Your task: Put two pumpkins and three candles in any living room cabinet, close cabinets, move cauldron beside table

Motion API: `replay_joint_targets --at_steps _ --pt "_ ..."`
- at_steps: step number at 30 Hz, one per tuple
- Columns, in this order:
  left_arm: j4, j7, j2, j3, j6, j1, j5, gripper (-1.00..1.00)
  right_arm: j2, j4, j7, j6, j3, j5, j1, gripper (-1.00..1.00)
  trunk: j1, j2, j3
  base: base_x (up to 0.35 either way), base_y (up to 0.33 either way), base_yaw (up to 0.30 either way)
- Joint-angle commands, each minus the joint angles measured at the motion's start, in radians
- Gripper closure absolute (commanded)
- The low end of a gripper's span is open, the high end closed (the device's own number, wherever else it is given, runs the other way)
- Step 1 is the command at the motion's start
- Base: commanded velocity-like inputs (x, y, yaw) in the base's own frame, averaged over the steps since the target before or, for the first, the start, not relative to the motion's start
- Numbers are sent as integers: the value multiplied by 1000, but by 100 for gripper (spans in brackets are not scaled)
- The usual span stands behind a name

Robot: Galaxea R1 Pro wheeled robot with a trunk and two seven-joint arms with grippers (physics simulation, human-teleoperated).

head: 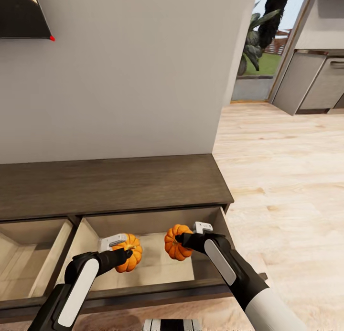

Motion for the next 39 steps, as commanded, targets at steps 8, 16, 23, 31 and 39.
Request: replay_joint_targets --at_steps 8,16,23,31,39 --pt "-3 12 1 0 1 -1 11 100 0 3 -10 -60 5 -14 0 100 1 -1 -9 0 0 0" --pt "-3 12 1 0 1 -1 11 100 0 9 -10 -70 9 -16 -1 100 4 -3 -40 0 0 0" --pt "-2 12 1 0 1 -1 11 100 0 22 -10 -69 10 -16 -1 100 5 -3 -43 0 0 0" --pt "0 12 1 0 1 -1 11 100 0 23 -10 -63 10 -16 -1 100 6 -4 -59 0 0 0" --pt "0 12 1 0 1 -1 12 100 0 24 -10 -61 10 -16 -1 -100 6 -4 -59 0 0 0"
